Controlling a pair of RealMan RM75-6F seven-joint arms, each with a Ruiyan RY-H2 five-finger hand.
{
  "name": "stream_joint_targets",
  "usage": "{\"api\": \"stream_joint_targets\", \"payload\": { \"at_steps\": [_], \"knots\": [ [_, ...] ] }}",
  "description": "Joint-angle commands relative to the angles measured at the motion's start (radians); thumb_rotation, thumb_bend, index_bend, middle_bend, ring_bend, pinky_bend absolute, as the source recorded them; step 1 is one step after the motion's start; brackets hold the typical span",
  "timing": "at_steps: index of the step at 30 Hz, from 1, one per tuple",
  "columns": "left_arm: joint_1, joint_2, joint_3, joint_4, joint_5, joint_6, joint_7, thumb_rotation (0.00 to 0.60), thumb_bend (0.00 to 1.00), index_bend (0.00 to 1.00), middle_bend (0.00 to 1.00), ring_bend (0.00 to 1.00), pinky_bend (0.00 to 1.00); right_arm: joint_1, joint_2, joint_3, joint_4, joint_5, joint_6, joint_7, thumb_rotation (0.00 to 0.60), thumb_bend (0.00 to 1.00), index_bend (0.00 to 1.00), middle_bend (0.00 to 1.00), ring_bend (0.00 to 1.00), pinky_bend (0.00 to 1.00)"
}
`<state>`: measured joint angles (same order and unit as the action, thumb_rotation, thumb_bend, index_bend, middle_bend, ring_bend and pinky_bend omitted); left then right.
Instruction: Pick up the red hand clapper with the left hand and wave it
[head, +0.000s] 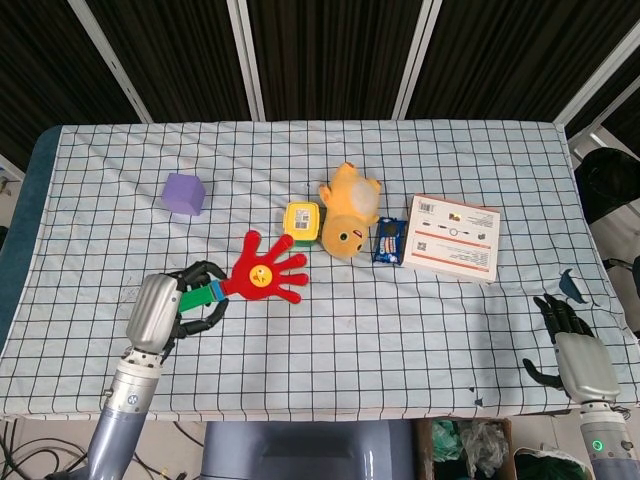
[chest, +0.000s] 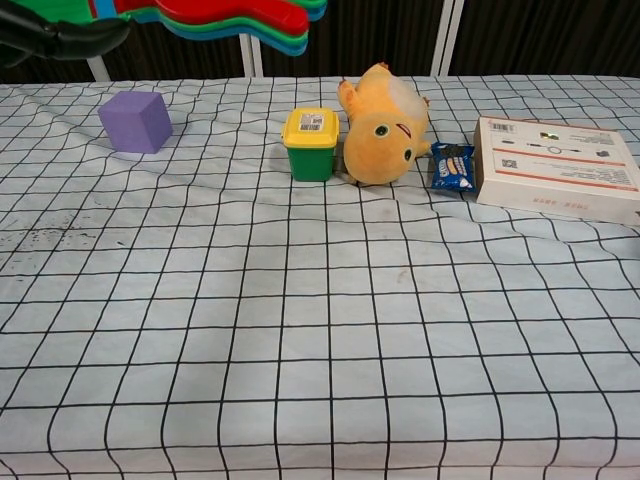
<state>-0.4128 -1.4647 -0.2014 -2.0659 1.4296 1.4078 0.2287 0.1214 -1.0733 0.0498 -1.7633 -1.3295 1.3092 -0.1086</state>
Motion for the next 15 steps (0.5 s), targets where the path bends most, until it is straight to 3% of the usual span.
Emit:
{"api": "stream_joint_targets", "payload": {
  "at_steps": [1, 15],
  "knots": [
    [-0.006, 0.052, 0.038, 0.080, 0.112, -0.089, -0.137, 0.600, 0.51, 0.75, 0.75, 0.66, 0.79, 0.000, 0.000, 0.001, 0.000, 0.001, 0.000, 0.000, 0.600, 0.24, 0.00, 0.00, 0.00, 0.15],
    [-0.050, 0.038, 0.040, 0.189, -0.175, -0.205, 0.140, 0.600, 0.51, 0.74, 0.75, 0.66, 0.79, 0.002, 0.001, 0.002, -0.002, 0.012, -0.005, -0.003, 0.600, 0.24, 0.00, 0.00, 0.00, 0.15]
  ]
}}
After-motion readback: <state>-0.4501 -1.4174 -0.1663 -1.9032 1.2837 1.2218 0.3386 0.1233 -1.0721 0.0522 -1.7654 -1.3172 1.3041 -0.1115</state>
